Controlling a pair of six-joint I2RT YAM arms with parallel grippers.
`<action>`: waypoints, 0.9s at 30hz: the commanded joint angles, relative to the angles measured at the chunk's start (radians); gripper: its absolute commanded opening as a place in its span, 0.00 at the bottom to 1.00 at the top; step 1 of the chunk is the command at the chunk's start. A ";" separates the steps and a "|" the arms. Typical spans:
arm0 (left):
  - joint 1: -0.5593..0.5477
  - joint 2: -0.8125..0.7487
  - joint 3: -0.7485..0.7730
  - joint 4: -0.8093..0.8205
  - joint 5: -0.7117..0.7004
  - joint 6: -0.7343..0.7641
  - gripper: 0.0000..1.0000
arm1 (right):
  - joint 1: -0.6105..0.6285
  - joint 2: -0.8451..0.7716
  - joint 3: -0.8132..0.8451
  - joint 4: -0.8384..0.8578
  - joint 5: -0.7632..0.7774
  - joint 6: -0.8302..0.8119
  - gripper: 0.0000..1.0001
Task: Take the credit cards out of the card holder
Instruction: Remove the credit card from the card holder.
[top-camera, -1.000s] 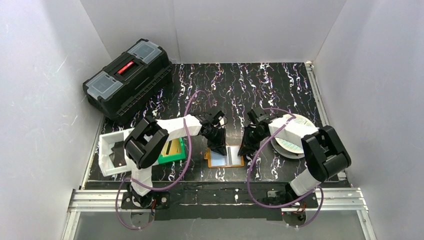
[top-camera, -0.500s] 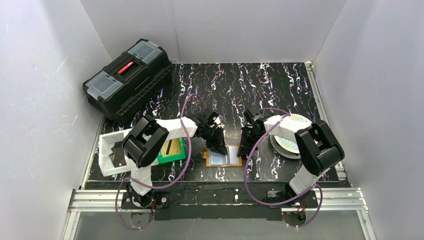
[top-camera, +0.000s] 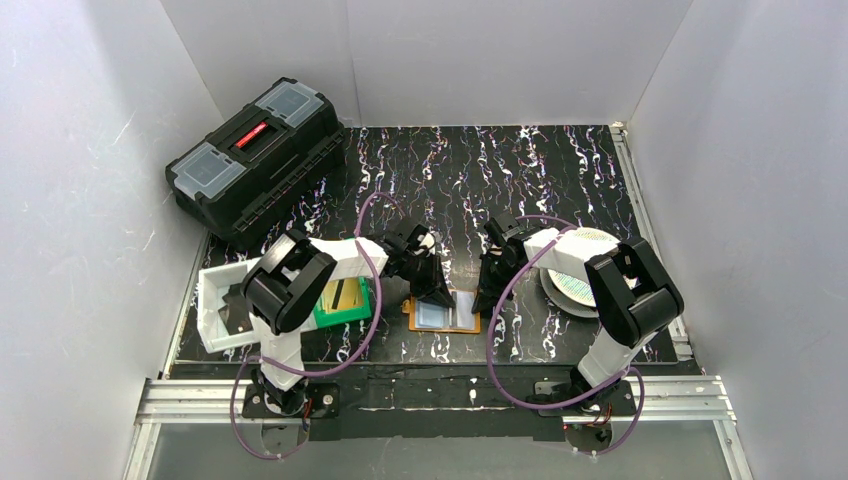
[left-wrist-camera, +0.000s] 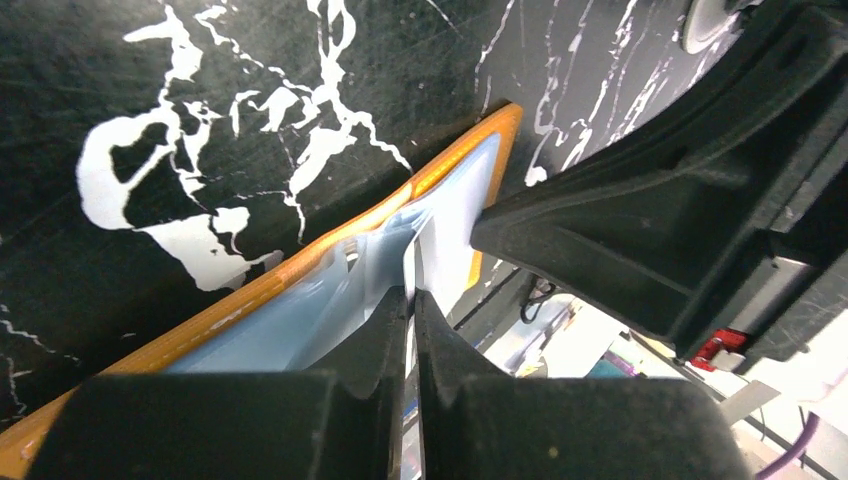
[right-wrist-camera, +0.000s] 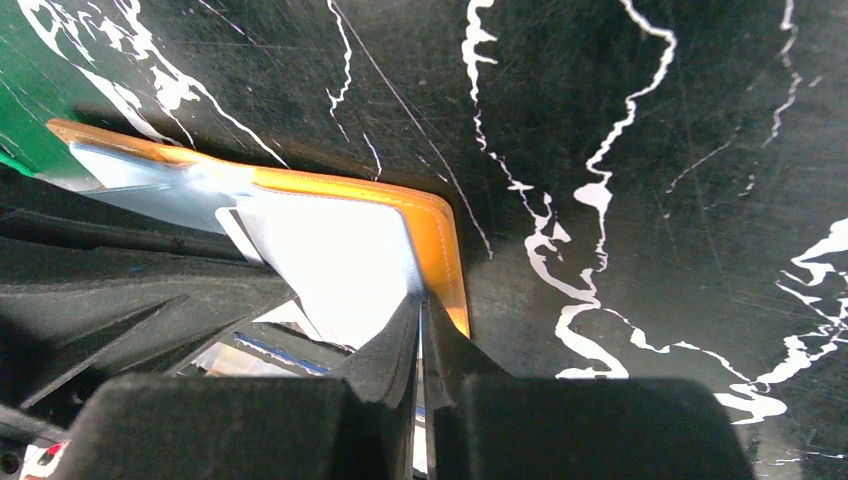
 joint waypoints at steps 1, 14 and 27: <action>-0.001 -0.043 -0.023 0.027 0.021 -0.021 0.00 | 0.013 0.040 0.001 0.009 0.051 -0.009 0.08; 0.041 -0.104 -0.031 -0.079 -0.006 0.044 0.00 | 0.014 0.057 -0.007 0.009 0.059 0.001 0.06; 0.070 -0.143 -0.046 -0.154 -0.038 0.096 0.00 | 0.013 0.059 -0.010 0.012 0.060 0.004 0.05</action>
